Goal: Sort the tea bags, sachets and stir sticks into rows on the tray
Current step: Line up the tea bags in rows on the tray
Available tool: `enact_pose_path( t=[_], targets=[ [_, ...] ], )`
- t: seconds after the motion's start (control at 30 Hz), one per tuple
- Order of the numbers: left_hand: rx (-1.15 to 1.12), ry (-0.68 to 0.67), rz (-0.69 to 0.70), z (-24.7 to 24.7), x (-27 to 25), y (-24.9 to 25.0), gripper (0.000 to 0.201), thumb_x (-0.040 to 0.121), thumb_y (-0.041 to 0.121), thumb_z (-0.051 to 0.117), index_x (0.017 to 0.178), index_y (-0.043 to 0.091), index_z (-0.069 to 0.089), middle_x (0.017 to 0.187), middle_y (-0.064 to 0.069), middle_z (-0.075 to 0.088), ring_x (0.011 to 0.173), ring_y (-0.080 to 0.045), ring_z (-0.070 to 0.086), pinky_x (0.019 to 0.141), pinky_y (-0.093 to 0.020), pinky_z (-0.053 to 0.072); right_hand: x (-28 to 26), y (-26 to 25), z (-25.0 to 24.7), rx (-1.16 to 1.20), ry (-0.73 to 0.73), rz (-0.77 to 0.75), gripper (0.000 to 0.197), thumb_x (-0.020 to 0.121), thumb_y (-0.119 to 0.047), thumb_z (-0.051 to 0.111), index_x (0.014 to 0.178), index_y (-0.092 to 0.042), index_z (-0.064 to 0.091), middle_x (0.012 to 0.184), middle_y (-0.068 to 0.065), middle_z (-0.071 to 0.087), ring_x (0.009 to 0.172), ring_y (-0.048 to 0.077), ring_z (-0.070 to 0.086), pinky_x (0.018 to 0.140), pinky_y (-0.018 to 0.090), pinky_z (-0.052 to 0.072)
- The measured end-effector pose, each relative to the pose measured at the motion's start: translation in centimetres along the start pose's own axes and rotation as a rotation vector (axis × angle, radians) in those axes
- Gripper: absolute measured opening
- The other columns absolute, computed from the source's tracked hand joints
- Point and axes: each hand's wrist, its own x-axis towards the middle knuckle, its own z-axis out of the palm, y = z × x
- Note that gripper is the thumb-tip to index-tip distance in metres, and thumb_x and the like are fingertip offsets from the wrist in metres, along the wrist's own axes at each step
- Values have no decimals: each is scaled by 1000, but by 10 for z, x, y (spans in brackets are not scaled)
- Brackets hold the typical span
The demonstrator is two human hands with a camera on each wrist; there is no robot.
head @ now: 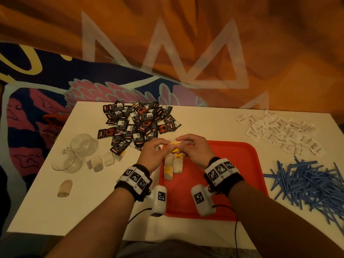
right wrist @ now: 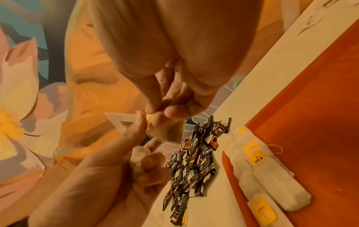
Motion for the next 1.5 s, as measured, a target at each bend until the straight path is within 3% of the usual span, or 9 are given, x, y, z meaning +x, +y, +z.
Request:
enact_pose_path(
  t=[0.17, 0.4, 0.67, 0.8, 0.9, 1.03, 1.13, 1.23, 1.5],
  targets=[
    [66, -53, 71, 1, 1, 5, 9, 91, 9, 69, 94, 3, 74, 73, 9, 65, 54, 4, 54, 59, -15, 40, 3, 7, -4, -282, -5, -74, 14, 86, -21, 73, 97, -28, 67, 103, -4, 57, 86, 8, 62, 72, 17, 46],
    [215, 42, 125, 1, 12, -7, 6, 91, 18, 70, 85, 20, 72, 71, 9, 61, 60, 0, 54, 63, -32, 46, -1, 19, -4, -232, -35, 23, 10, 84, -20, 75, 77, -19, 68, 68, -3, 69, 58, 2, 63, 64, 24, 53],
    [330, -42, 55, 1, 13, -26, 12, 91, 30, 71, 90, 18, 73, 77, 8, 65, 54, 7, 55, 63, -23, 41, -1, 48, 2, -192, 1, 195, 11, 82, -25, 77, 86, -15, 72, 76, 2, 71, 62, 7, 64, 67, 27, 53],
    [509, -76, -42, -5, 8, -50, 6, 88, 27, 74, 83, 26, 70, 85, 13, 67, 80, 2, 60, 71, -14, 41, -2, 74, 0, -333, 22, 328, 10, 79, -30, 79, 77, -25, 71, 84, -6, 69, 72, 7, 59, 61, 19, 46],
    [706, -145, -86, -9, 3, -72, 5, 89, 25, 72, 85, 27, 70, 89, 8, 66, 89, -13, 62, 77, -25, 46, -3, 91, 3, -298, -7, 464, 18, 70, -38, 85, 73, -28, 70, 81, -9, 67, 80, 13, 62, 69, 26, 52],
    [899, -280, -60, -7, -8, -94, 16, 92, 33, 66, 105, 26, 72, 109, 1, 64, 102, -22, 61, 90, -38, 50, -1, 111, 11, -330, -8, 559, 14, 78, -33, 81, 82, -25, 71, 82, -7, 66, 75, 11, 59, 62, 24, 49],
    [1005, -355, -7, -4, -16, -102, 30, 97, 35, 57, 124, 28, 66, 127, 2, 58, 111, -23, 59, 93, -38, 50, 3, 123, 20, -457, -25, 556, 14, 92, -23, 66, 101, -17, 75, 110, 6, 71, 95, 20, 63, 82, 30, 52],
    [1068, -368, 6, -1, -19, -108, 34, 100, 35, 51, 132, 31, 60, 138, 5, 50, 111, -27, 60, 90, -34, 50, 6, 127, 26, -525, 5, 572, 19, 95, -23, 61, 105, -15, 74, 117, 7, 69, 106, 25, 63, 93, 36, 52],
    [1146, -423, 34, 6, -14, -111, 35, 101, 35, 48, 135, 37, 58, 150, 6, 40, 119, -31, 57, 95, -38, 49, 7, 125, 25, -642, 15, 574, 23, 97, -27, 56, 108, -17, 74, 119, 4, 68, 109, 25, 62, 90, 29, 48]
  ],
)
